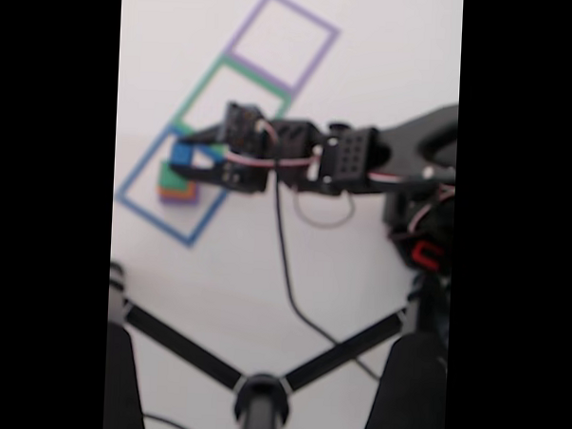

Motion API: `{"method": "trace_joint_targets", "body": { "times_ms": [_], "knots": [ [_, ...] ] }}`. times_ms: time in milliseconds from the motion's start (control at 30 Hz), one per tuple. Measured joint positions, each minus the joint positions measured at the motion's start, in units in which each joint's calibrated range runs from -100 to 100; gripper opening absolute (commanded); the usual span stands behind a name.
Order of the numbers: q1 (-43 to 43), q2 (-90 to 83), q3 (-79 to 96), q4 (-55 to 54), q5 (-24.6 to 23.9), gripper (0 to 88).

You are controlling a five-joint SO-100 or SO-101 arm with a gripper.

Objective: Tower of hanoi

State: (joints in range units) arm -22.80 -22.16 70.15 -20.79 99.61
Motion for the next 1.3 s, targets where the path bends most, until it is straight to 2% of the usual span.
{"method": "trace_joint_targets", "body": {
  "times_ms": [933,1133,1300],
  "knots": [
    [-1.39,10.81,-4.87,-7.62,0.0,3.6],
    [-1.56,12.49,-4.87,-8.83,0.0,5.9],
    [-1.56,13.42,-4.87,-9.95,0.0,11.1]
  ]
}}
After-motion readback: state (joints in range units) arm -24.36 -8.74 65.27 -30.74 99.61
